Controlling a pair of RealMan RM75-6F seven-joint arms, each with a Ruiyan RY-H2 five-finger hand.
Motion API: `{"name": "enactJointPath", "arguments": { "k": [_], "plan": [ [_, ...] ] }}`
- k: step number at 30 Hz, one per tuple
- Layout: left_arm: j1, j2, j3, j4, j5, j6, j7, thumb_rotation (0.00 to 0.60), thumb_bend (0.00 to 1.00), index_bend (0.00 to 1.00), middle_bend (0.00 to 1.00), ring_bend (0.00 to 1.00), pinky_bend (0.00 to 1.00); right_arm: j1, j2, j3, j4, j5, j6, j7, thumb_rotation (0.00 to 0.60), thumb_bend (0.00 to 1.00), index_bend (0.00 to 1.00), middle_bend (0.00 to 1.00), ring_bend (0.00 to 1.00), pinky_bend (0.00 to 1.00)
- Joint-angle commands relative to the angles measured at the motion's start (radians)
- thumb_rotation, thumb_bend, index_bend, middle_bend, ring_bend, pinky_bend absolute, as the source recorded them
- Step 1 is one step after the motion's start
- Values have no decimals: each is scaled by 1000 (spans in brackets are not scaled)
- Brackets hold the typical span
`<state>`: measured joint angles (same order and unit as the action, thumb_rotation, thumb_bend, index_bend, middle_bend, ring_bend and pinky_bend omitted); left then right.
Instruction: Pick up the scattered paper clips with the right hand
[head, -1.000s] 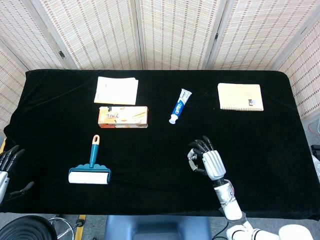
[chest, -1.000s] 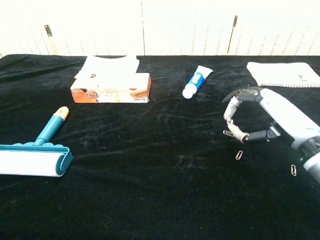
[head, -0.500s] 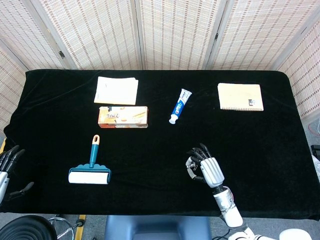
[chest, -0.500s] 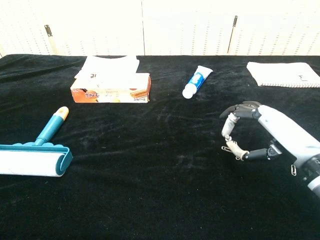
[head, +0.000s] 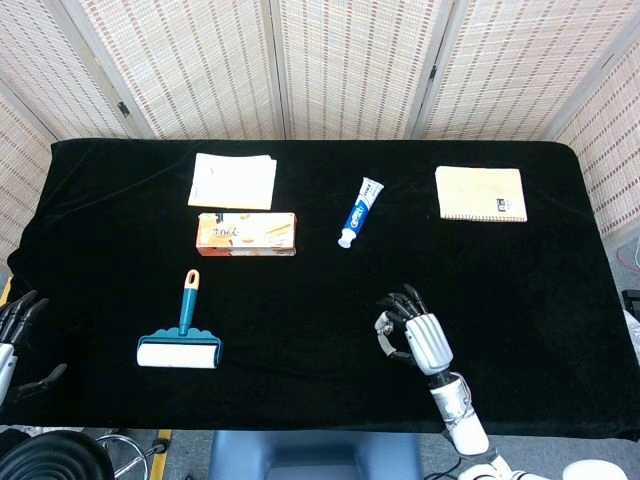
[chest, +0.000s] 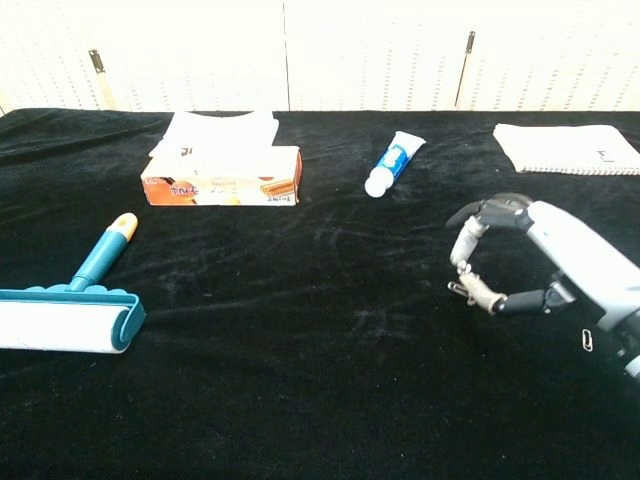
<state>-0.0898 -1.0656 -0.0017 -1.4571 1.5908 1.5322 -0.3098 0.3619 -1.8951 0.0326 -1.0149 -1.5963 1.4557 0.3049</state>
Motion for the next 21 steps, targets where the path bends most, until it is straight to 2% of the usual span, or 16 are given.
{"name": "enactJointPath", "arguments": {
  "k": [1, 12, 21],
  "plan": [
    [0, -1, 0, 0, 0, -1, 2, 600, 283, 0, 0, 0, 13, 2, 14, 16, -11, 6, 4, -9, 600, 571, 944, 298, 169, 0],
    [-3, -4, 1, -4, 0, -7, 15, 600, 283, 0, 0, 0, 13, 4, 97, 102, -6, 80, -8, -138, 600, 572, 944, 298, 169, 0],
    [-10, -8, 2, -8, 1, -20, 31, 600, 283, 0, 0, 0, 13, -67, 219, 103, -36, 113, 44, -310, 600, 573, 944, 298, 170, 0]
  ]
}}
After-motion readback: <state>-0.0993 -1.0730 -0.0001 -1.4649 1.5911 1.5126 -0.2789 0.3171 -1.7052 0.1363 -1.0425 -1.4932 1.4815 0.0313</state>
